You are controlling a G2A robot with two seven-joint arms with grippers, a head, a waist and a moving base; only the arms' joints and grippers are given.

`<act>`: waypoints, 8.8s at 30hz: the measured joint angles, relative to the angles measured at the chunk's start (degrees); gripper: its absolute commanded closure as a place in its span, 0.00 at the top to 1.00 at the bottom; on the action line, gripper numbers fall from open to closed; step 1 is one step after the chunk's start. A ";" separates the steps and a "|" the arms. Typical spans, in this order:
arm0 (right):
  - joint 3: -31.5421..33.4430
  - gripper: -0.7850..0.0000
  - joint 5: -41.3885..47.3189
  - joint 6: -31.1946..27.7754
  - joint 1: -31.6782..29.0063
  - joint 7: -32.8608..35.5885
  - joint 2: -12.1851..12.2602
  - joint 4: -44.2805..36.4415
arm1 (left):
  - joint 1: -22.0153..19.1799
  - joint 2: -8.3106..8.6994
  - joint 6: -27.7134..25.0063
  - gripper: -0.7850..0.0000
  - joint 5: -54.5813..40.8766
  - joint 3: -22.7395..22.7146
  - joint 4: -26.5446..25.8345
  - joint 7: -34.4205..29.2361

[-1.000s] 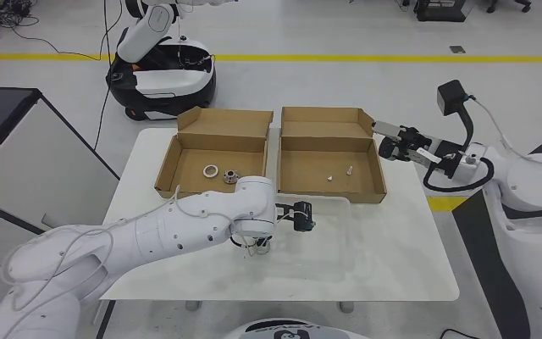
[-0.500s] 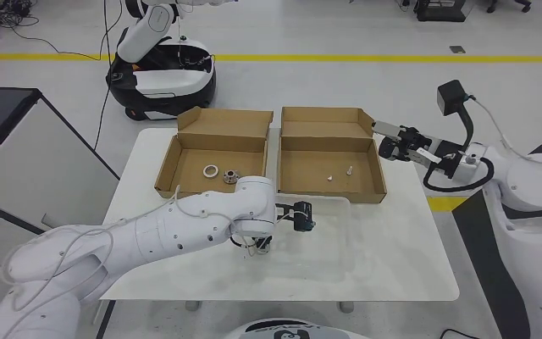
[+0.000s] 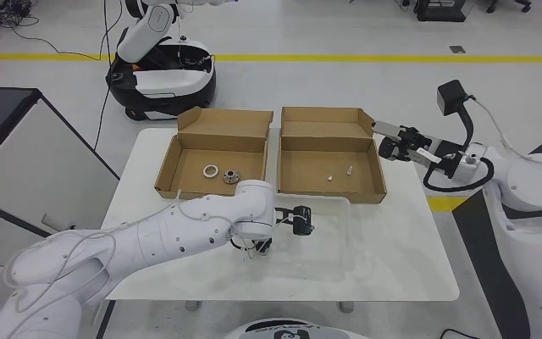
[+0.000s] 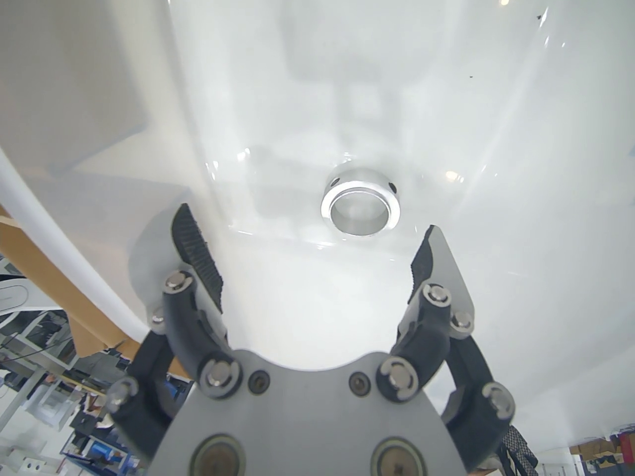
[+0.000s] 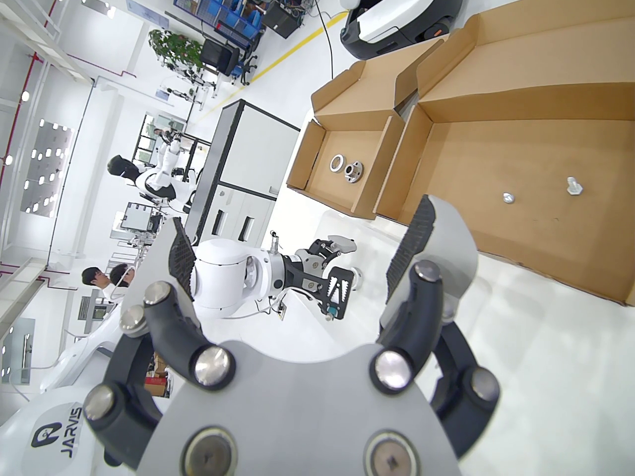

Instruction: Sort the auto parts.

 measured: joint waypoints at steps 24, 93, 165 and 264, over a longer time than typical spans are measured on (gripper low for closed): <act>0.00 1.00 0.00 0.00 0.00 0.00 0.00 0.00 | 1.90 -1.26 -0.43 0.49 1.01 -0.01 3.87 0.42; 0.00 1.00 0.00 0.00 0.00 0.00 0.00 0.00 | 2.00 -5.14 -5.33 0.00 -1.39 -0.02 10.23 5.32; 0.00 1.00 0.00 0.00 0.00 0.00 0.00 0.00 | 35.68 16.87 -36.27 0.00 -54.94 -55.86 -5.26 38.37; 0.00 1.00 0.00 0.00 0.00 0.00 0.00 0.00 | 34.48 5.93 -36.27 0.00 -91.28 -52.94 -8.58 36.25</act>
